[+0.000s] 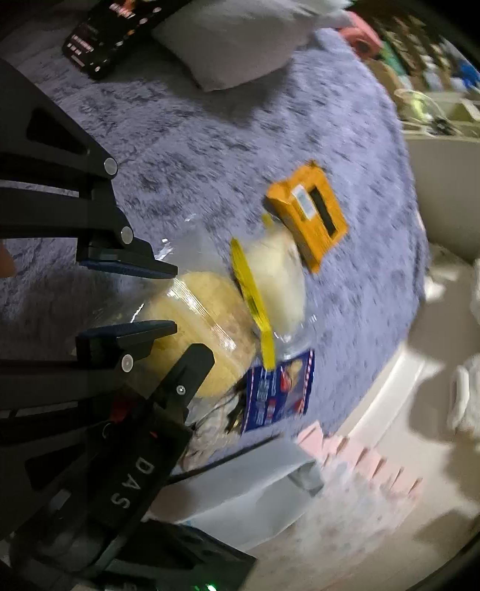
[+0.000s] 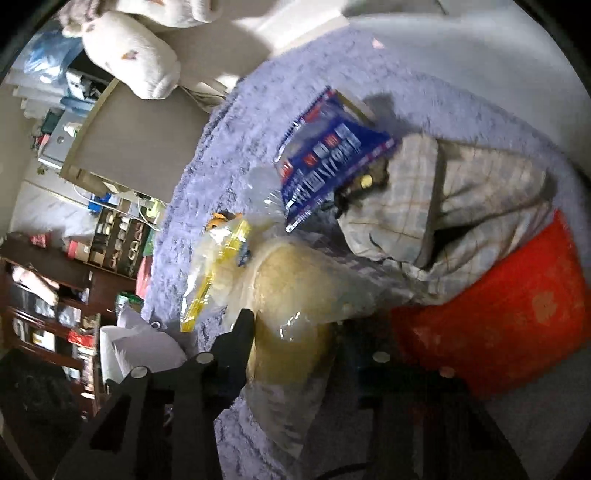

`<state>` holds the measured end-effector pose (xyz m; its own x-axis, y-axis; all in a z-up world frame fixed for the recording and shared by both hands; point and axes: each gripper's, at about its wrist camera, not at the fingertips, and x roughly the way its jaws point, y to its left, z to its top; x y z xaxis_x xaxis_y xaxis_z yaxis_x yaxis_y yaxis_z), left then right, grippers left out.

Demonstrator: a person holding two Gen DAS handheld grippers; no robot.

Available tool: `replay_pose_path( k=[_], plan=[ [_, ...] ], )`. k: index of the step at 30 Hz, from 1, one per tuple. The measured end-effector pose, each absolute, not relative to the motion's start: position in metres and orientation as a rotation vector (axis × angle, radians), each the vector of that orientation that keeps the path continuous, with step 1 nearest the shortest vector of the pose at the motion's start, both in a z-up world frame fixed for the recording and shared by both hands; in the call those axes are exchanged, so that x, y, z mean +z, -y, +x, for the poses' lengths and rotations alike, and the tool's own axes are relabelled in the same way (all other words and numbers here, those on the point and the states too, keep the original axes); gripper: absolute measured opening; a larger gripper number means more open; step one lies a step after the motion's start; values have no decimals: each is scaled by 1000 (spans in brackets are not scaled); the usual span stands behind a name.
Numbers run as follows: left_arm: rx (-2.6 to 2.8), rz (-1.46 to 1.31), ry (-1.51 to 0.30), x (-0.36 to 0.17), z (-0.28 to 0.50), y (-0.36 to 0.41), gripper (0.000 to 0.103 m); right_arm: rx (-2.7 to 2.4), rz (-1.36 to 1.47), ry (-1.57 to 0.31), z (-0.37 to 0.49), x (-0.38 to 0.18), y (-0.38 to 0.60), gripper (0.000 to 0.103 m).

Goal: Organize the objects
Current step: 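Grasp the bagged round bread with the right gripper and lift it, then place the bagged bread into the white bin and release it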

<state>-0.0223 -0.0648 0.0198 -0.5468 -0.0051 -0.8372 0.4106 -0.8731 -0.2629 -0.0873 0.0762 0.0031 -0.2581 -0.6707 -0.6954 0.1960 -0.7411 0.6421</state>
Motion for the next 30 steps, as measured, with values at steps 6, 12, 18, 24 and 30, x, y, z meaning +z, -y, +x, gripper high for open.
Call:
replay_pose_path(
  k=[6,12,18,24,30],
  plan=[
    [-2653,1292,-526,40,-20,41,22,-2226,1305,484,-66,48,-100,33],
    [-2890,1138,-430,70,-12,9,22,-2361,1144,521,-52,90,-131,33],
    [-3121,995,-396,95,0,-22,23,-2477,999,631,-42,127,-176,33],
    [-3293,1104,-517,98,-7,-64,26,-2688,874,791,-28,163,-235,33],
    [-3389,1204,-332,94,-12,-112,26,-2971,960,778,-21,169,-264,33]
  ],
)
